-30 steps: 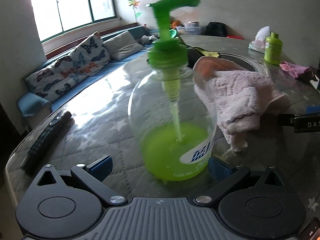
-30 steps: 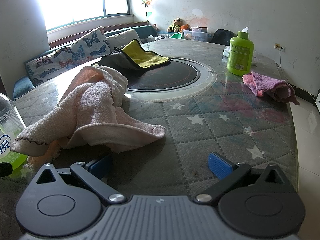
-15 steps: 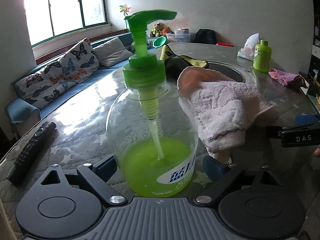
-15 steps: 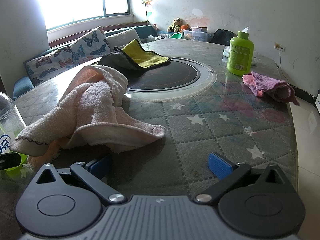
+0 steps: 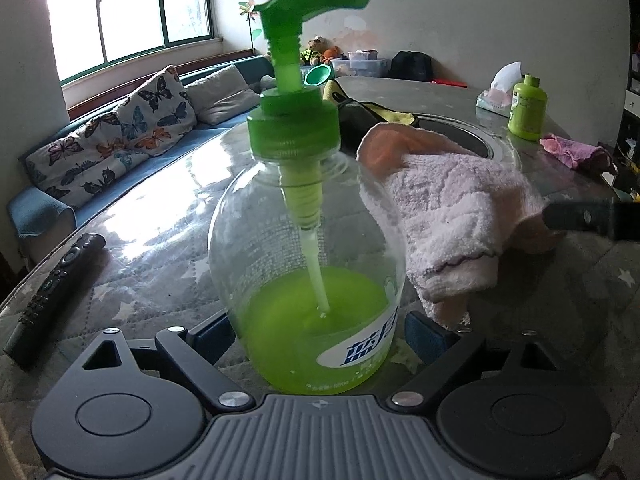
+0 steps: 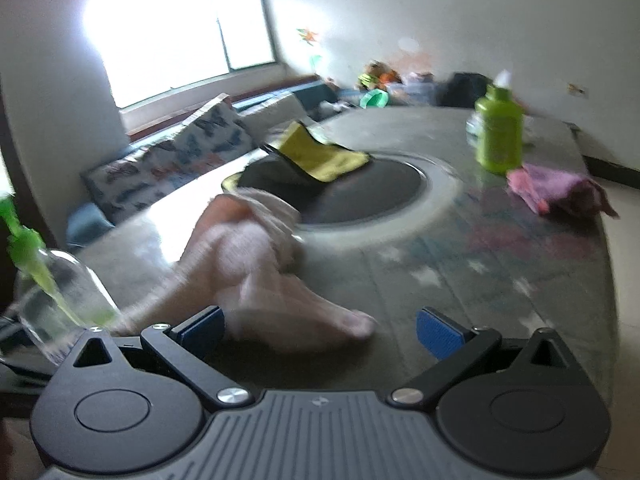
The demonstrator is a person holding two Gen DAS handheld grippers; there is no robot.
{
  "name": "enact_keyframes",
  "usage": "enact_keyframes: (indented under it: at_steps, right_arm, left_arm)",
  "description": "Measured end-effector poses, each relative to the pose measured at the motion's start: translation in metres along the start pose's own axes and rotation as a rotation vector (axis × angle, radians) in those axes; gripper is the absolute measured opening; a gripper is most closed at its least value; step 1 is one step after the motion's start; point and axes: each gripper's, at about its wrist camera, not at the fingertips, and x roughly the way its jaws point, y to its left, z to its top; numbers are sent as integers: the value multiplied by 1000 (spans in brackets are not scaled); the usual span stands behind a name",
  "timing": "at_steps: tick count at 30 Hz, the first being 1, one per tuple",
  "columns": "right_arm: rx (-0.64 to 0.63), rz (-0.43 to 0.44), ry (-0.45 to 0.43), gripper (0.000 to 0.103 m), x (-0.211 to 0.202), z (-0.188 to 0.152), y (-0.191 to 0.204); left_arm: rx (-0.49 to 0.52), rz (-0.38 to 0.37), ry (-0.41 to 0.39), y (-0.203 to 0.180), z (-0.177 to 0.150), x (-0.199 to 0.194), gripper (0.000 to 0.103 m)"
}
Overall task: Clean container
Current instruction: 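Grasp the pink towel with the right gripper while the left gripper holds the bottle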
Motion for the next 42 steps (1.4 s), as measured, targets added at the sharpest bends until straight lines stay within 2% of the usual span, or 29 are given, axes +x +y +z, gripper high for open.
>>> enact_keyframes:
  at_steps: [7, 12, 17, 23, 28, 34, 36, 42]
  right_arm:
    - [-86, 12, 54, 103, 31, 9, 25]
    - [-96, -27, 123, 100, 49, 5, 29]
    - [-161, -56, 137, 98, 48, -2, 37]
    - [-182, -93, 128, 85, 41, -7, 42]
    - [-162, -94, 122, 63, 32, -7, 33]
    - [-131, -91, 125, 43, 21, -7, 22]
    - [-124, -92, 131, 39, 18, -7, 18]
    - [-105, -100, 144, 42, 4, -6, 10]
  left_arm:
    - [-5, 2, 10, 0, 1, 6, 90]
    - [-14, 5, 19, 0, 3, 11, 89]
    - [-21, 9, 25, 0, 3, 13, 89]
    - [-26, -16, 31, -1, 5, 10, 87]
    - [-18, -29, 30, -5, 4, 9, 87]
    - [-9, -43, 35, -8, 3, 6, 87]
    - [-8, -44, 36, -9, 2, 6, 87]
    - [-12, -46, 36, -9, 3, 3, 88]
